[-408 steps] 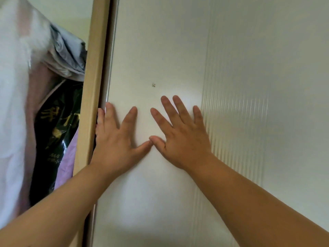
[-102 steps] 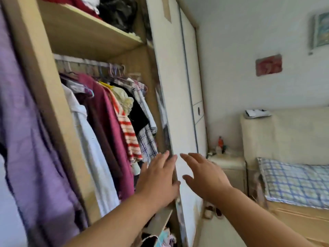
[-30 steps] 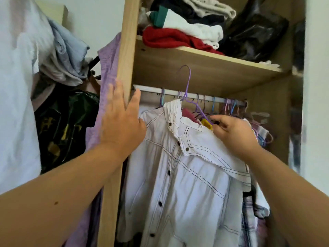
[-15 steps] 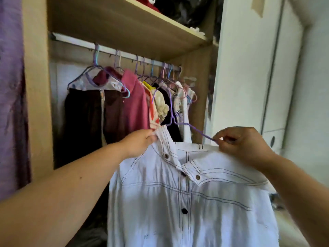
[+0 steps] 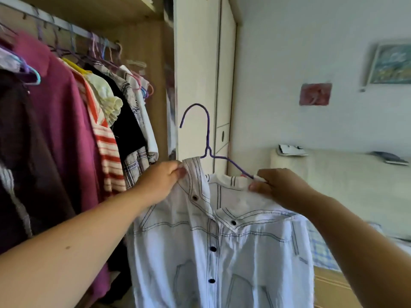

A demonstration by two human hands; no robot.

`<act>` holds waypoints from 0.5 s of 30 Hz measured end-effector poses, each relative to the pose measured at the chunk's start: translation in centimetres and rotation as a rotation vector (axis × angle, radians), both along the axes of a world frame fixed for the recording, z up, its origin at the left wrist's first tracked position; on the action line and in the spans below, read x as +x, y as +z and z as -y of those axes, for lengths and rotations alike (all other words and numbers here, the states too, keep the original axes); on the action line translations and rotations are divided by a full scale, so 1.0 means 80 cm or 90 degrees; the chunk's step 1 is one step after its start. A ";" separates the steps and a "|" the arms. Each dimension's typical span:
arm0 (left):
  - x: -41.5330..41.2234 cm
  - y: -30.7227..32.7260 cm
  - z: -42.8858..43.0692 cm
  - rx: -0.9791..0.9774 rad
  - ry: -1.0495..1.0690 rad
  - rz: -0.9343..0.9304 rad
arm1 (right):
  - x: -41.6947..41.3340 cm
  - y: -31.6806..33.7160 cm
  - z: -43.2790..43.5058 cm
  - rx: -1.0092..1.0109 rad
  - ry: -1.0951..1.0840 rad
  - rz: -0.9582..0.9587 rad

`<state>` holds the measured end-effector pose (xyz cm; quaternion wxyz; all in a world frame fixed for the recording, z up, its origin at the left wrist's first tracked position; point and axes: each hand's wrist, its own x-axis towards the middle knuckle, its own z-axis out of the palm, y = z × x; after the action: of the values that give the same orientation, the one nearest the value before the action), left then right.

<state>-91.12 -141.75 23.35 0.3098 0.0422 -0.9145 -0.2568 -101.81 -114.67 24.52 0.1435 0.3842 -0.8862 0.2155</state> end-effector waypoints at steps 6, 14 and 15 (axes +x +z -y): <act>0.063 -0.040 -0.023 -0.053 -0.194 0.014 | 0.122 -0.069 -0.030 -0.067 -0.124 0.046; 0.099 -0.114 -0.067 -0.103 -0.410 0.121 | 0.300 -0.147 -0.134 -0.195 -0.342 0.108; 0.098 -0.120 -0.078 -0.117 -0.436 0.133 | 0.319 -0.154 -0.147 -0.207 -0.363 0.118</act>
<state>-83.26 -135.48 13.78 0.1133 -0.2683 -0.9216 -0.2567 -76.26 -102.95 12.19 0.1764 0.0721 -0.9211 0.3395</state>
